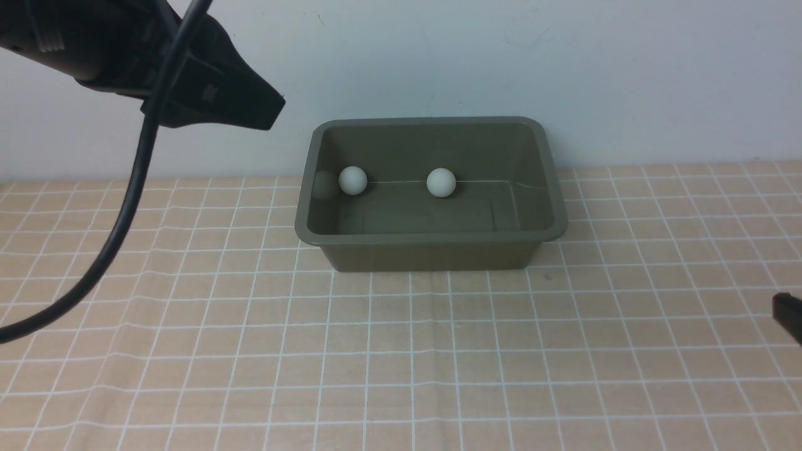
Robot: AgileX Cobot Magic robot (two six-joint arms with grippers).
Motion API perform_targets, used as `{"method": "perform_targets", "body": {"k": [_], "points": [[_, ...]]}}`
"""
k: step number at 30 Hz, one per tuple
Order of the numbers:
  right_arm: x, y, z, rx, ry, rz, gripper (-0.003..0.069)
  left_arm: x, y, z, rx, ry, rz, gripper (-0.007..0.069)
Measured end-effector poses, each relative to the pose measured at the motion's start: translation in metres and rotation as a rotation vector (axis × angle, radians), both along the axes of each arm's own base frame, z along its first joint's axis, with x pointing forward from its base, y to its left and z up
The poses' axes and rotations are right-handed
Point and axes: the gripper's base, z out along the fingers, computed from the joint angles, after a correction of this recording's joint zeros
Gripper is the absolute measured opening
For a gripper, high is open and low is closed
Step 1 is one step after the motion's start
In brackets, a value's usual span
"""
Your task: Put the table tennis balls into the box on the light coffee tablecloth.
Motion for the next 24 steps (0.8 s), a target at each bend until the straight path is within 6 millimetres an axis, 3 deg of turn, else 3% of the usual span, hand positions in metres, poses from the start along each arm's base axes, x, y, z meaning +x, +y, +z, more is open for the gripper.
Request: {"method": "perform_targets", "body": {"k": [4,10,24], "points": [[0.001,0.002,-0.008,0.044,0.003,0.009,0.0386,0.0,-0.001,0.0,-0.008,-0.001,-0.008,0.0351],[0.001,0.006,0.0,0.285,0.007,0.02,0.0384,-0.001,-0.002,0.001,-0.018,-0.001,-0.016,0.0351],[0.002,0.005,-0.011,0.17,-0.007,0.016,0.0384,-0.002,-0.003,0.001,-0.035,0.01,-0.026,0.0351]]}}
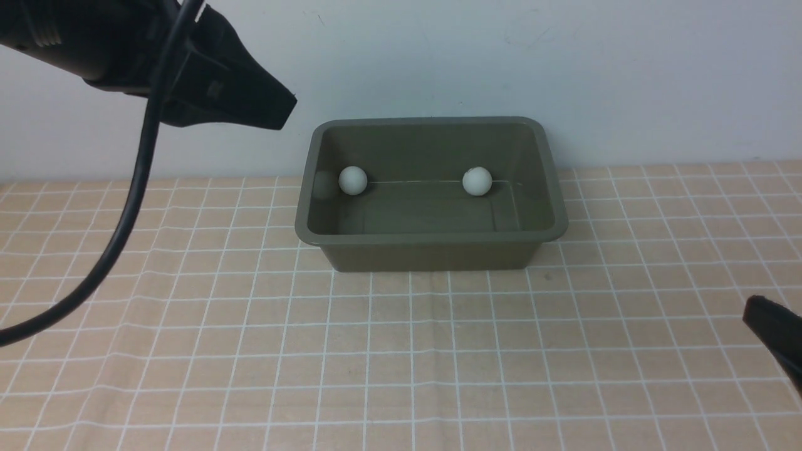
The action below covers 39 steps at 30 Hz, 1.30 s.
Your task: Put the table tennis balls into the box on the light coffee tablecloth.
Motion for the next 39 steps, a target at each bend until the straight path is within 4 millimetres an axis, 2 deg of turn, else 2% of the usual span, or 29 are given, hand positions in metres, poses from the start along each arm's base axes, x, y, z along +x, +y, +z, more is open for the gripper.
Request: {"method": "perform_targets", "body": {"k": [12,17,20,24,29,39], "points": [[0.0,-0.001,-0.002,-0.001,0.021,-0.006,0.0384,-0.002,-0.003,0.002,-0.045,0.01,-0.02,0.0351],[-0.001,-0.001,-0.006,0.112,0.12,-0.022,0.0383,-0.003,-0.004,0.002,-0.053,0.02,-0.03,0.0351],[-0.004,-0.006,-0.006,0.174,0.136,-0.064,0.0383,-0.003,-0.004,0.002,-0.053,0.024,-0.032,0.0351],[-0.012,-0.02,-0.01,0.195,0.064,-0.177,0.0383,-0.003,-0.004,0.002,-0.053,0.024,-0.032,0.0351],[-0.024,-0.036,-0.04,0.154,0.018,-0.342,0.0383,-0.003,-0.004,0.002,-0.053,0.025,-0.033,0.0351],[-0.032,-0.039,-0.087,0.112,0.065,-0.363,0.0383,-0.004,-0.004,0.002,-0.052,0.027,-0.034,0.0351]]}}
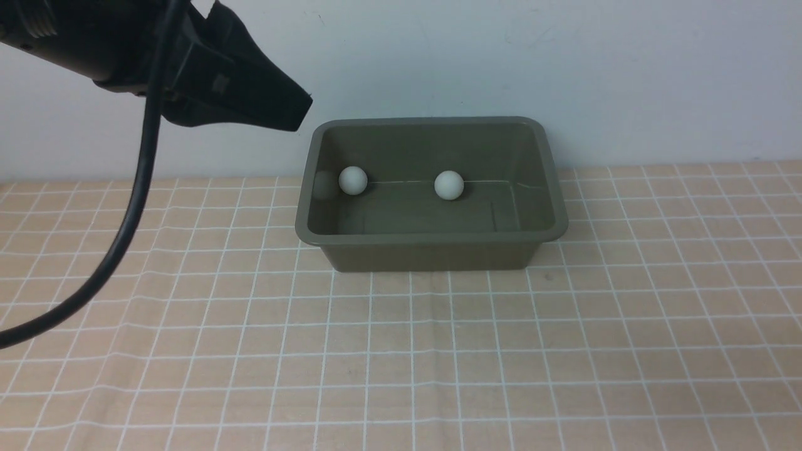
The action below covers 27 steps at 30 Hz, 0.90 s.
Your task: Put the table tennis balls into the box on the light coffee tablecloth.
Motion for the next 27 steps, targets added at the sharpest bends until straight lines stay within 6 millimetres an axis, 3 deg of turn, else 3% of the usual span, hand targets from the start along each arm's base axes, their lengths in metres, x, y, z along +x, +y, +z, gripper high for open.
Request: {"method": "perform_targets", "body": {"k": [12,27], "points": [[-0.005,0.0,-0.023,0.037,0.02,-0.004,0.0383,0.0,0.0,0.0,-0.001,0.0,0.0,0.0351],[-0.006,-0.001,-0.026,0.042,0.042,-0.01,0.0383,0.0,0.0,0.0,-0.006,0.002,-0.002,0.0351]]}}
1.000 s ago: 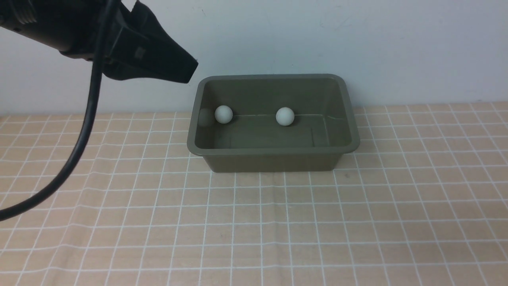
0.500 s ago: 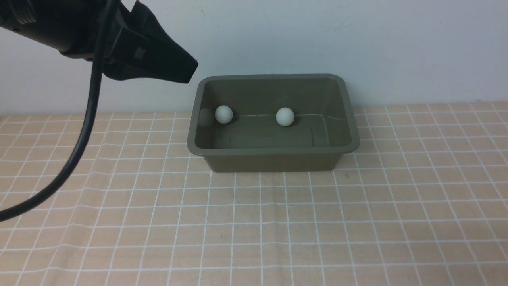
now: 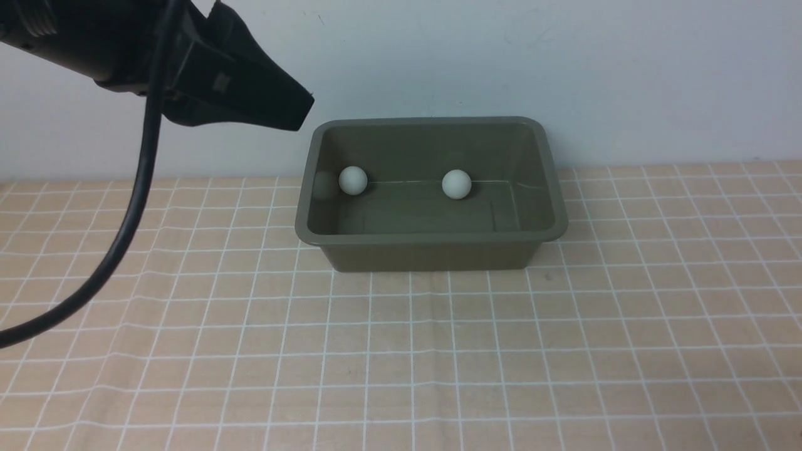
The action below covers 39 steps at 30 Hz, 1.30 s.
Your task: Put the table tennis balls into the box on the light coffee tablecloth.
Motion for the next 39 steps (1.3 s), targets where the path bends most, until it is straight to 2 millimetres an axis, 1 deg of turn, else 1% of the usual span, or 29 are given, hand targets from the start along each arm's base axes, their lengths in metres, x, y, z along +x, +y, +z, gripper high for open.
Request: {"method": "perform_targets", "body": {"k": [9,17,20,24,27,30,33,35,37,38,39], "points": [[0.0,0.0,0.0,0.0,0.0,0.0,0.0383,-0.002,-0.004,0.003,-0.041,-0.005,-0.034,0.0351],[0.0,0.0,0.0,0.0,0.0,0.0,0.0383,-0.007,-0.013,0.011,-0.177,0.014,-0.094,0.0351],[0.0,0.0,0.0,0.0,0.0,0.0,0.0383,-0.008,-0.014,0.013,-0.201,0.018,-0.103,0.0351],[0.0,0.0,0.0,0.0,0.0,0.0,0.0383,-0.008,-0.015,0.013,-0.209,0.016,-0.11,0.0351],[0.0,0.0,0.0,0.0,0.0,0.0,0.0383,-0.008,-0.014,0.012,-0.174,-0.025,-0.135,0.0351],[0.0,0.0,0.0,0.0,0.0,0.0,0.0383,-0.005,-0.011,0.011,-0.102,-0.106,-0.162,0.0351],[0.0,0.0,0.0,0.0,0.0,0.0,0.0383,-0.006,-0.005,0.012,-0.034,-0.192,-0.123,0.0351],[0.0,0.0,0.0,0.0,0.0,0.0,0.0383,-0.011,-0.001,0.013,-0.019,-0.219,-0.097,0.0351],[0.0,0.0,0.0,0.0,0.0,0.0,0.0383,-0.021,0.009,0.012,0.006,-0.233,-0.043,0.0351],[0.0,0.0,0.0,0.0,0.0,0.0,0.0383,-0.028,0.017,0.011,0.021,-0.235,0.0,0.0351],[0.0,0.0,0.0,0.0,0.0,0.0,0.0383,-0.031,0.019,0.012,0.025,-0.244,0.009,0.0351]]}}
